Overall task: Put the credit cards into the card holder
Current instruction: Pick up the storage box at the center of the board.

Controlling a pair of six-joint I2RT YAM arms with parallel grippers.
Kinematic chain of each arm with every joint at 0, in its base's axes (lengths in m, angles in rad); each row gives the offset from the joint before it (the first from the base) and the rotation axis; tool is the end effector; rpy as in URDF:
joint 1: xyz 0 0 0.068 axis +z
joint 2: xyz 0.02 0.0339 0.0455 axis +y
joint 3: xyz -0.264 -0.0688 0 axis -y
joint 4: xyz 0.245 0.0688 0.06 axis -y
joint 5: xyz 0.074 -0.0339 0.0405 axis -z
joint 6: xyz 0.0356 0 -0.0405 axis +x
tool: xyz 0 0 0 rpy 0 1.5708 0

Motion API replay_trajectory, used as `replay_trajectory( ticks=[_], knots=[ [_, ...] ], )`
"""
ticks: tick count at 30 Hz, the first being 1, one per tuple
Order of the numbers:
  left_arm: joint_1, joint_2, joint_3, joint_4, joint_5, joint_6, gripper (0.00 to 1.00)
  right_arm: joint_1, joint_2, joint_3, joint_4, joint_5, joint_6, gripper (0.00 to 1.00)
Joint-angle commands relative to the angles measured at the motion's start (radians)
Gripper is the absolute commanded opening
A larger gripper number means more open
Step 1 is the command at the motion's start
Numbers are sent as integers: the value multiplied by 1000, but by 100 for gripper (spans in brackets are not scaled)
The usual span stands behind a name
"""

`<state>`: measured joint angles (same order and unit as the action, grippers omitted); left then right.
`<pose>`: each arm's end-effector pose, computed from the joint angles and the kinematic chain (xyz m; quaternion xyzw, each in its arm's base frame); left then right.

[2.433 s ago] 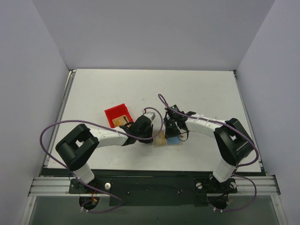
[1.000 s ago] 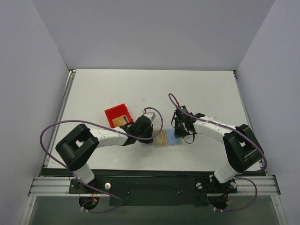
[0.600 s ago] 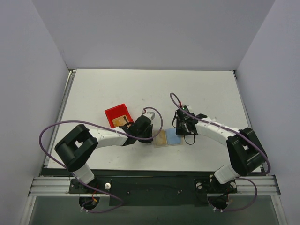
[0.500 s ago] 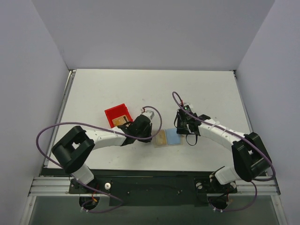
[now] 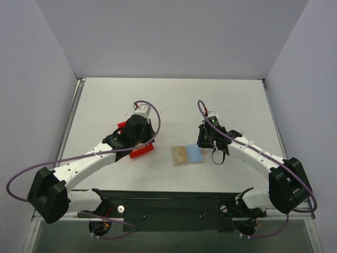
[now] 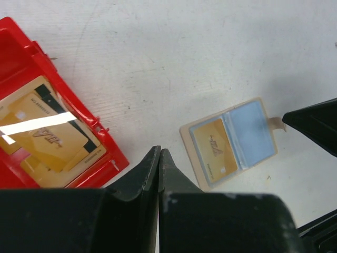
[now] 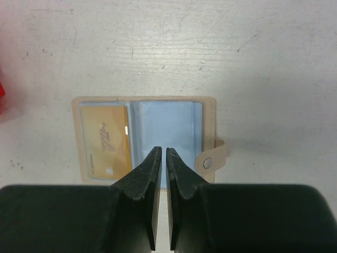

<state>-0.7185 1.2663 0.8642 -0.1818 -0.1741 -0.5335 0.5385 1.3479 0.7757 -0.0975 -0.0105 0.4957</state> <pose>0.2154 -0.1802 0.2646 0.0400 0.8774 -0.2144 0.4273 0.2454 0.1470 0.2207 -0.0215 0.8999 0.2194 0.3762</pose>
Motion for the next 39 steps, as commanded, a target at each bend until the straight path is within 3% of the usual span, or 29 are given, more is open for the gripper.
replay_trajectory(
  ticks=[1,8,13,17,18,20,33,39],
  knots=[
    [33,-77,6,-87,-50,20,11,5,-6,-7,21,-55,-8,7],
    [80,-169,-37,-122,-91,-26,22,35,36,30,32,-109,-13,15],
    [139,-208,-45,-225,-209,-109,35,61,45,56,21,-120,-19,17],
    [185,-200,-34,-297,-277,-135,49,67,50,59,12,-123,-28,19],
    [194,-197,-27,-321,-281,-141,64,66,51,59,10,-124,-28,20],
    [202,-185,-27,-341,-312,-157,71,66,53,57,10,-128,-32,21],
    [329,-124,-132,-240,-298,-207,74,67,53,40,15,-149,-26,22],
    [433,-157,-284,52,-114,-224,70,66,45,33,13,-161,-23,22]
  ],
)
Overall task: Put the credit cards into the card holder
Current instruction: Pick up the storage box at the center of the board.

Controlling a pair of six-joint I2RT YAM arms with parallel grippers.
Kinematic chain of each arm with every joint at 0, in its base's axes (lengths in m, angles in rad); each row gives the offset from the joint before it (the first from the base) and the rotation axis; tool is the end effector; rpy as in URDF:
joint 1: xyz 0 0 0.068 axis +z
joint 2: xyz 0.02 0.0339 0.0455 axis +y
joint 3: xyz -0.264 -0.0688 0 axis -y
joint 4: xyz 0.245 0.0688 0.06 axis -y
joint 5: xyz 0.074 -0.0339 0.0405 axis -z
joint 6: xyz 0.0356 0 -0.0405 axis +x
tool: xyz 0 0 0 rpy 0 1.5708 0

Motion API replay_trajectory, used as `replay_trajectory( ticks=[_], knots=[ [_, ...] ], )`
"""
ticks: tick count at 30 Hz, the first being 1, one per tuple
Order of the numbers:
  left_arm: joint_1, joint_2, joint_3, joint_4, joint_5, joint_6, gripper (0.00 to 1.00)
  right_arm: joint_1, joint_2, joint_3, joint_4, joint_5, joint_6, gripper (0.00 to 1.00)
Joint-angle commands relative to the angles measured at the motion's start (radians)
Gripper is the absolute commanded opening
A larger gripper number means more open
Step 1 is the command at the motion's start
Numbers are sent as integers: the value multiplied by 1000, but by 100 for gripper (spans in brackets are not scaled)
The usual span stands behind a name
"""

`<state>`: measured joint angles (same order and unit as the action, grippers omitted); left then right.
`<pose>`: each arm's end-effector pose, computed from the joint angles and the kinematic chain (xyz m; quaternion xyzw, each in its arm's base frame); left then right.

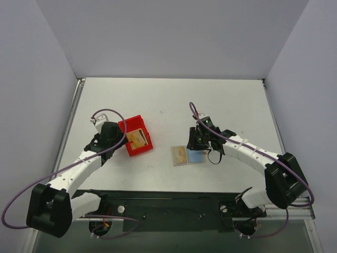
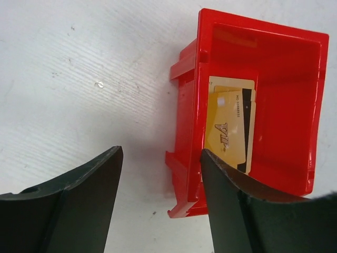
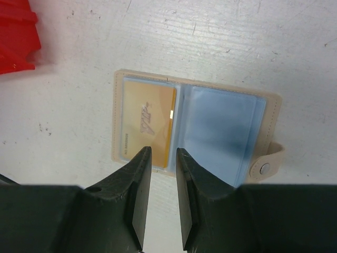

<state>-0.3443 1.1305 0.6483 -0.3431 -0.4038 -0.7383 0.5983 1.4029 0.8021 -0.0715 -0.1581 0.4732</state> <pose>0.2163 -0.0627 0.2134 -0.2502 0.8805 -0.0238 0.4020 0.2425 0.1721 0.2168 -0.0904 0.8941 0.2822 0.3360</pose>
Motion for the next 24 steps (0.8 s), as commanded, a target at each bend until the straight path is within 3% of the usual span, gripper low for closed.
replay_trajectory(
  ticks=[1,8,15,24],
  knots=[
    [71,-23,-78,234,153,-22,70,6,-10,5,-11,-14,1,22],
    [142,14,-122,369,290,-39,64,6,-4,5,-10,-20,2,22],
    [165,-44,-190,480,327,-64,62,6,2,0,-7,-27,8,22],
    [252,72,-184,607,404,-69,61,6,10,5,-11,-37,10,22]
  ],
)
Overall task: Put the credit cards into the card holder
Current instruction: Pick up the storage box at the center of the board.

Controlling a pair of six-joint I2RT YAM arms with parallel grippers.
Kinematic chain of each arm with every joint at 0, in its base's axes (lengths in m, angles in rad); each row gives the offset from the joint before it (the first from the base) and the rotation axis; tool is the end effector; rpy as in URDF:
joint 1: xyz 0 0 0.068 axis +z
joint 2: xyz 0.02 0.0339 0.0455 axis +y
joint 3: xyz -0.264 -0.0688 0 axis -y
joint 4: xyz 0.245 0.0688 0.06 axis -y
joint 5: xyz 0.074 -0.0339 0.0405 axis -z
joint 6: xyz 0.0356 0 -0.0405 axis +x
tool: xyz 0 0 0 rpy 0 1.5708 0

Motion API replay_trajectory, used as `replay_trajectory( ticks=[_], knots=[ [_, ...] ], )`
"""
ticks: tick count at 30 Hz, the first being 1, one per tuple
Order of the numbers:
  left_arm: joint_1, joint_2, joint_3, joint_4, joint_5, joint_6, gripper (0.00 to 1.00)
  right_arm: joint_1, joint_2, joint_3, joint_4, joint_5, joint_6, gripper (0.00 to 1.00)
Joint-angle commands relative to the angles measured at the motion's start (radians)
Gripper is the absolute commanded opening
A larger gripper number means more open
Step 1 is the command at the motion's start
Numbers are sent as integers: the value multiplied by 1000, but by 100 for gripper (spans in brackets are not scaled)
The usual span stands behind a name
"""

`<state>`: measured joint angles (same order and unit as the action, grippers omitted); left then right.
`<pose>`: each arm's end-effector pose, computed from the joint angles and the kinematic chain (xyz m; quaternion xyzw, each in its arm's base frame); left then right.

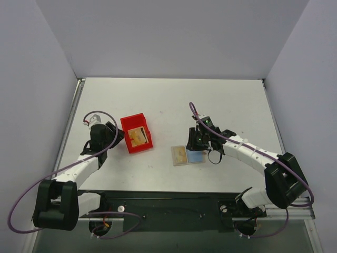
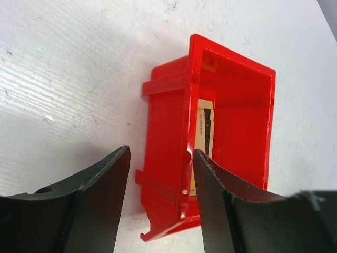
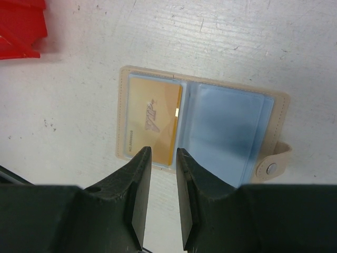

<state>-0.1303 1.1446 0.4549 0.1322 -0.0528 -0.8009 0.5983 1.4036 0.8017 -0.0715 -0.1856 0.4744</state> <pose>0.2293 -0.0282 0.1863 -0.2997 0.8212 -0.1972 0.4438 0.2419 0.1728 0.2166 -0.0957 0.8929 0.2925 0.3286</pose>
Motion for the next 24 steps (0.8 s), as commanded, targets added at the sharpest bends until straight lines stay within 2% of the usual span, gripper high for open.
replay_trajectory(
  ticks=[1,13,22,24],
  knots=[
    [44,87,14,154,92,-7,60,8,9,7,-16,-9,9,22],
    [101,309,51,365,290,-37,45,8,5,5,-24,-11,15,22],
    [124,400,85,480,390,-43,44,6,14,7,-25,-15,17,22],
    [158,415,99,488,409,-37,44,6,15,8,-27,-15,17,22]
  ],
)
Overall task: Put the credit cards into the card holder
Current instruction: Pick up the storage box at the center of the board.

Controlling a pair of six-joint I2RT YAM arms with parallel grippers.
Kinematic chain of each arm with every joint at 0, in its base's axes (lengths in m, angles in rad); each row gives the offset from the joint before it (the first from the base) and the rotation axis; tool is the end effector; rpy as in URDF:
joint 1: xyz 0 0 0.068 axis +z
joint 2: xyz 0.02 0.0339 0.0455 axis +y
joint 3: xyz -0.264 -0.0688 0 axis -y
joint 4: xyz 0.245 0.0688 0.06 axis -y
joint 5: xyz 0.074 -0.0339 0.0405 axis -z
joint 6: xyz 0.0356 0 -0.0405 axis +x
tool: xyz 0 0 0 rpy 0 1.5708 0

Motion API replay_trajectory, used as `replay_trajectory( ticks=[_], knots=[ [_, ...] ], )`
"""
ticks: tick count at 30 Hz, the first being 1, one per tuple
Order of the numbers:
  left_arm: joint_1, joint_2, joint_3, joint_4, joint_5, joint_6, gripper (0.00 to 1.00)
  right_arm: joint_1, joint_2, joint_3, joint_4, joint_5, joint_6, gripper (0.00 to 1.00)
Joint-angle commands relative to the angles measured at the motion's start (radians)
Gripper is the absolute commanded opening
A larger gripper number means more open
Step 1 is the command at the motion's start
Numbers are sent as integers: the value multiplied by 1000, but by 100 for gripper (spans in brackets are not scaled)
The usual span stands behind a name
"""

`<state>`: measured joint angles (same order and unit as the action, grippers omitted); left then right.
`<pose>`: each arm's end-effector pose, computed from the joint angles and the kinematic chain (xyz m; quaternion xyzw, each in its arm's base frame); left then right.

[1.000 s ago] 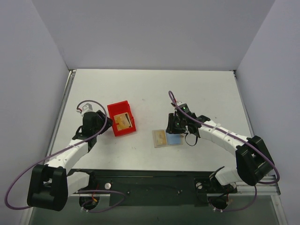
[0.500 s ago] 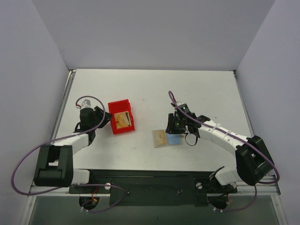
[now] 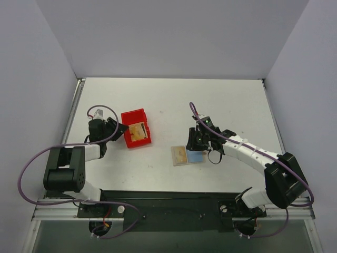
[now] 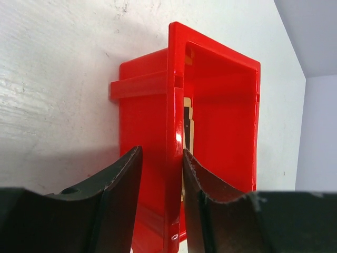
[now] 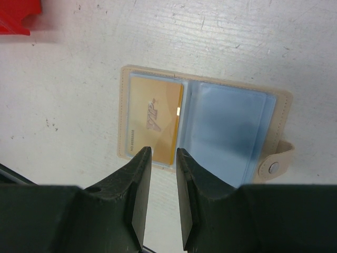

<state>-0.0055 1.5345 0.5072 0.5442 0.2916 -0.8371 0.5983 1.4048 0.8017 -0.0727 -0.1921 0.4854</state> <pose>0.2841 -0.0118 0.1484 -0.2732 0.8049 -0.3228 0.4163 0.2417 0.1730 0.2162 -0.0921 0.8936 0.2962 0.3244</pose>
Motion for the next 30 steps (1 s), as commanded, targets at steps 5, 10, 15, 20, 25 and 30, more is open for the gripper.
replay_trajectory(
  ticks=[5,10,15,20,25,30],
  knots=[
    [35,33,70,83,98,13,46,6,14,10,-27,-10,2,22],
    [35,29,85,68,119,44,50,6,23,14,-27,-12,7,22],
    [35,36,86,77,133,50,49,6,33,21,-27,-17,7,22],
    [32,36,74,99,155,44,36,6,37,22,-29,-18,7,22],
    [22,12,45,120,175,27,22,6,43,31,-29,-24,7,22],
    [-16,-53,2,123,173,20,6,8,25,40,-36,-15,-4,22]
  ],
)
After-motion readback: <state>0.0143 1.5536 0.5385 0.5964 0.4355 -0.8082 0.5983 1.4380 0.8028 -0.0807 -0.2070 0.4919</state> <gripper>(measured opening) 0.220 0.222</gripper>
